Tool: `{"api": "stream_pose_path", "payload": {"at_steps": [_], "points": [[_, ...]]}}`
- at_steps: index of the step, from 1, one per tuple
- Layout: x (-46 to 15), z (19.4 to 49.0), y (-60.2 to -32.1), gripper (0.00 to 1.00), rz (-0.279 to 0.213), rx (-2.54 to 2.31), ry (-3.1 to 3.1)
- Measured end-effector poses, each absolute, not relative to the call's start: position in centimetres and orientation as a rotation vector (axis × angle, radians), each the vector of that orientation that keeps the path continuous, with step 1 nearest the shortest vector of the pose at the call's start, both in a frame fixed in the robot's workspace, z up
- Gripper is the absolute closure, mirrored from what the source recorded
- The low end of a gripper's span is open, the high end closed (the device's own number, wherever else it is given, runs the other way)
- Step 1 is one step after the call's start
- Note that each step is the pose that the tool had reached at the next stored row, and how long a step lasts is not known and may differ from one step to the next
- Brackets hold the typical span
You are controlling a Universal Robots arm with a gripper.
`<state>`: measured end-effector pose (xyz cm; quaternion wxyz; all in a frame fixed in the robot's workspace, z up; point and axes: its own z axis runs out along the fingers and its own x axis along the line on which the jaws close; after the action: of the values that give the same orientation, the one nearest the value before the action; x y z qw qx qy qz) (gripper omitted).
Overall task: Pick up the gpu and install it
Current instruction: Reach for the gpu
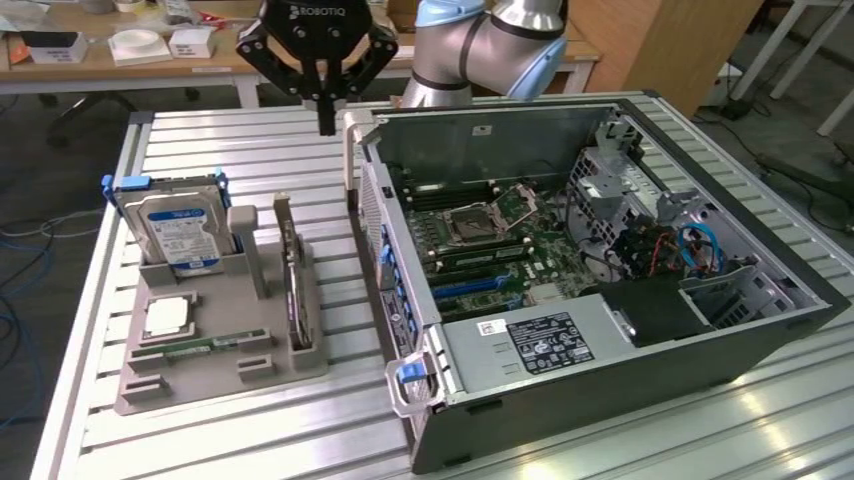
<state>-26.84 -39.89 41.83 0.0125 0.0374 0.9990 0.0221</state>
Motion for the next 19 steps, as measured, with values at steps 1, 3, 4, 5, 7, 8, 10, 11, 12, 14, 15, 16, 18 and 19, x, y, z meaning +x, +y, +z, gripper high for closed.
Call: {"api": "stream_pose_path", "payload": {"at_steps": [1, 3, 4, 5, 7, 8, 10, 11, 12, 14, 15, 16, 18, 19], "points": [[-27.1, 41.8, -39.9, 0.9, 0.069, 0.116, 3.114], [-27.5, 41.8, -39.9, 0.9, 0.069, 0.117, 3.114], [-27.8, 41.8, -39.9, 0.9, 0.069, 0.117, 3.114], [-28.0, 41.8, -39.9, 0.9, 0.069, 0.117, 3.114], [-28.5, 41.8, -39.9, 0.9, 0.069, 0.117, 3.114], [-28.7, 41.8, -39.9, 0.9, 0.069, 0.117, 3.114], [-29.1, 41.8, -39.9, 0.9, 0.069, 0.117, 3.114], [-29.3, 41.8, -39.9, 0.9, 0.069, 0.116, 3.114], [-29.6, 41.8, -39.9, 0.9, 0.069, 0.117, 3.114], [-30.0, 41.8, -39.9, 0.9, 0.069, 0.117, 3.114], [-30.2, 41.8, -39.9, 0.9, 0.069, 0.117, 3.114], [-30.4, 41.8, -39.9, 0.9, 0.069, 0.117, 3.114], [-30.9, 41.8, -39.9, 0.9, 0.069, 0.117, 3.114], [-31.1, 41.8, -39.9, 0.9, 0.069, 0.117, 3.114]]}}
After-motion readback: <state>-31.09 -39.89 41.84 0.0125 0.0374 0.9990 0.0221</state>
